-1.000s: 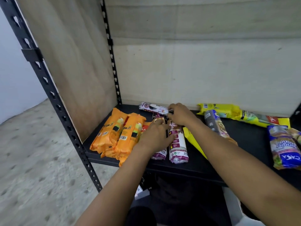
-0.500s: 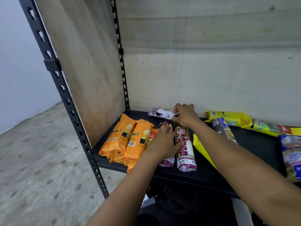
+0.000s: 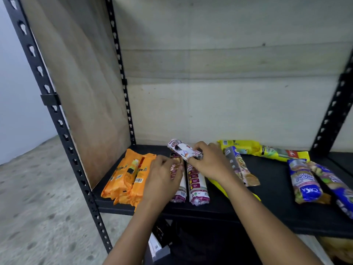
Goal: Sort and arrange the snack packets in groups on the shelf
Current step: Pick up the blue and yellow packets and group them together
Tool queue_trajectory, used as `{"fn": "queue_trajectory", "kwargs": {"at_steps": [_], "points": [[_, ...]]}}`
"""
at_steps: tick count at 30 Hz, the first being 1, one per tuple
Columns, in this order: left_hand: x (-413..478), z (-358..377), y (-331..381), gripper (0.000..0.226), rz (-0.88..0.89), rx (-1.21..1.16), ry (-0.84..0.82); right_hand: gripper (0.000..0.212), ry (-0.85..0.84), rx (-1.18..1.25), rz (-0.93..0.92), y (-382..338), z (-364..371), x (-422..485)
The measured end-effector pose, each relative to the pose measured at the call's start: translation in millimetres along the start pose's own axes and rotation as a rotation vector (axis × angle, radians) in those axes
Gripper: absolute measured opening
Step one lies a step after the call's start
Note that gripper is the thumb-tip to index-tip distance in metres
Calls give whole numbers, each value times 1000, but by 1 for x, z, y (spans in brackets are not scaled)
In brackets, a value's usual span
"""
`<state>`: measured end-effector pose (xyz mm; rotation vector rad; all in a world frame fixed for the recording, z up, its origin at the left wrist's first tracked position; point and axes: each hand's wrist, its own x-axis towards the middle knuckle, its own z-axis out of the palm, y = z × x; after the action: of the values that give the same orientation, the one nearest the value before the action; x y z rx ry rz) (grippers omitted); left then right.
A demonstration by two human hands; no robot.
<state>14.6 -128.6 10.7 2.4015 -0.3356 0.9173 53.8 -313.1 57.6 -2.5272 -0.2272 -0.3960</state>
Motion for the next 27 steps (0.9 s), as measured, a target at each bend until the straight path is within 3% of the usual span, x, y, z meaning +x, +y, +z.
{"fn": "queue_trajectory", "kwargs": {"at_steps": [8, 15, 21, 27], "points": [[-16, -2, -1, 32, 26, -56, -122, 42, 64, -16, 26, 4, 24, -66], [-18, -2, 5, 29, 24, -36, -219, 47, 14, -29, 29, 5, 26, -73], [-19, -5, 9, 42, 32, -31, -256, 30, -44, 58, 22, 12, 21, -71], [-21, -5, 11, 34, 20, -36, -237, 36, -17, 167, 28, 21, 18, -69]]}}
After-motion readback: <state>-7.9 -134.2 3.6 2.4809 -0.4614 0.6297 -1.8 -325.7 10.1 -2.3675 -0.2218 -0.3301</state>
